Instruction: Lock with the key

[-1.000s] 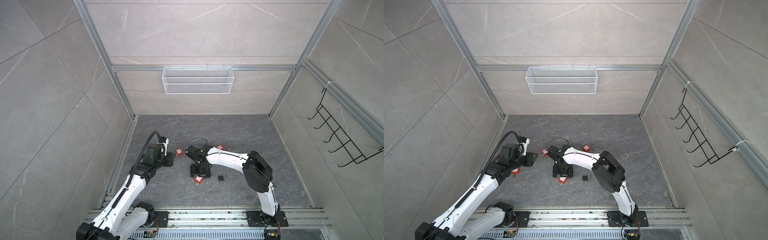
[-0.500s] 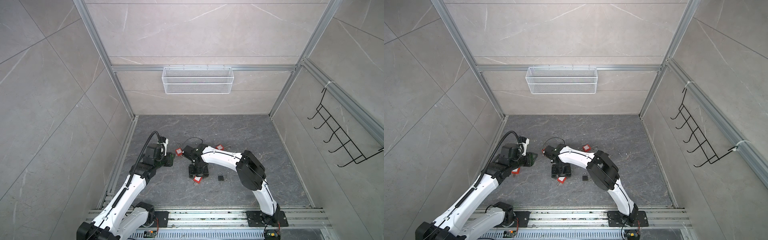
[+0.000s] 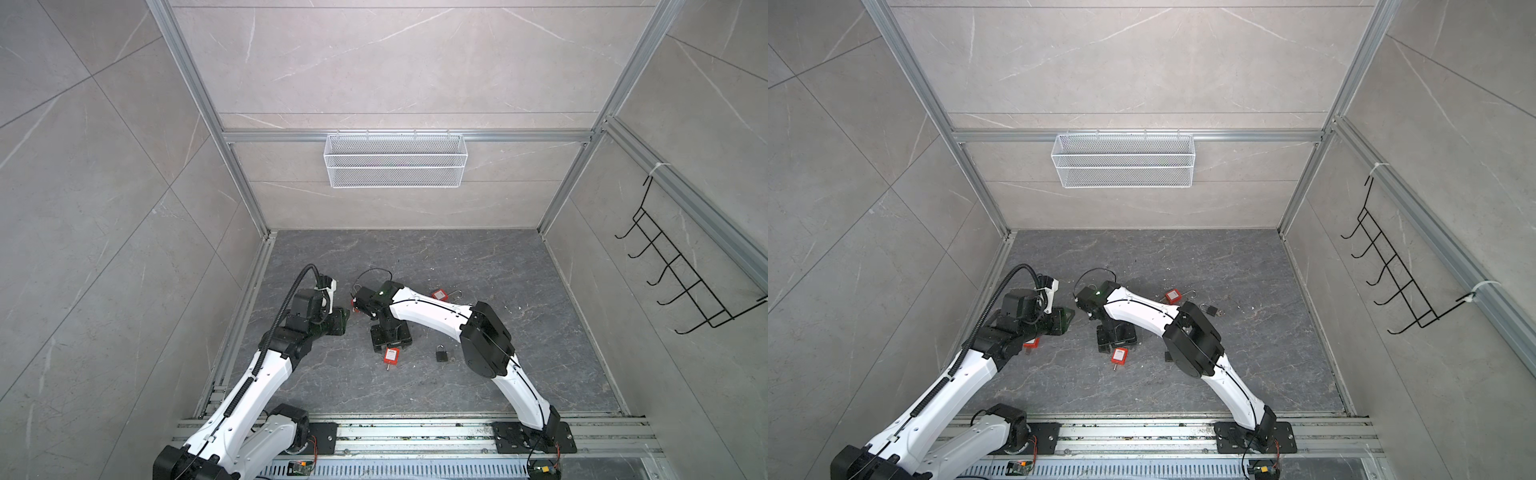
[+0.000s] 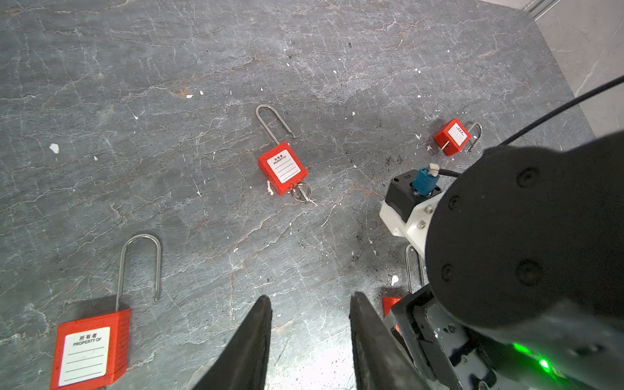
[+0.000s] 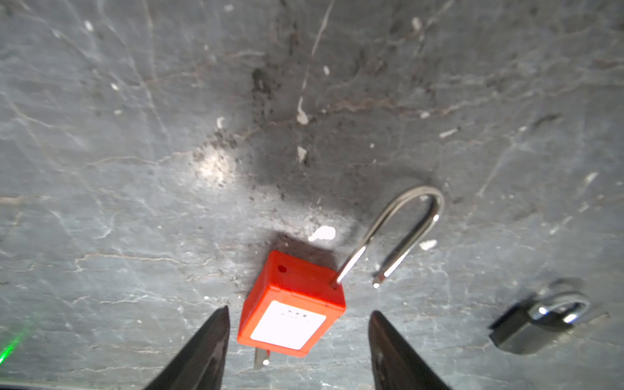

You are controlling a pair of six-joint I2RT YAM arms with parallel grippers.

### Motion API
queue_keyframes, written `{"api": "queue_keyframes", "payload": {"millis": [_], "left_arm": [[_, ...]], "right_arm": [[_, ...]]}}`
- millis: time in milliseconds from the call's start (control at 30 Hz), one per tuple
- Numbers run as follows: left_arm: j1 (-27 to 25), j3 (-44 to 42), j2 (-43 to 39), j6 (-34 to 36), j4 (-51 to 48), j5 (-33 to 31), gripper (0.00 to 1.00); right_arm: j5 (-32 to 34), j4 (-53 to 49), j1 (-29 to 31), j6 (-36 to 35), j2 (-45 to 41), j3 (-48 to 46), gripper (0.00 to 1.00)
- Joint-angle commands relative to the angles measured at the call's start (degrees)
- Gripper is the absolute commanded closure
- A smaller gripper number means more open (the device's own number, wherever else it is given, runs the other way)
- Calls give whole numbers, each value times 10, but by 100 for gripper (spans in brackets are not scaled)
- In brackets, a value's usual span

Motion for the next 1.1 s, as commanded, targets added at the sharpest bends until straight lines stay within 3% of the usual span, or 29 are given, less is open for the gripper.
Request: {"api": "queue_keyframes", "payload": {"millis": [0,500,767,1067], "left_arm": [[6,1,-17,-11,-5,-16,59],[16,-1,-31,-13,-13,-23,59],[18,5,-28,-10,-13,-22,59],[19,10,-21,2,-14,-16,59]], "right_arm": [[15,-28,10,-3,6,1,33],[13,2,9,7,-37,-70,36],[17,36,2,-25,-75,-125,39],[-4,60,2,-78,-61,-129,47]]}}
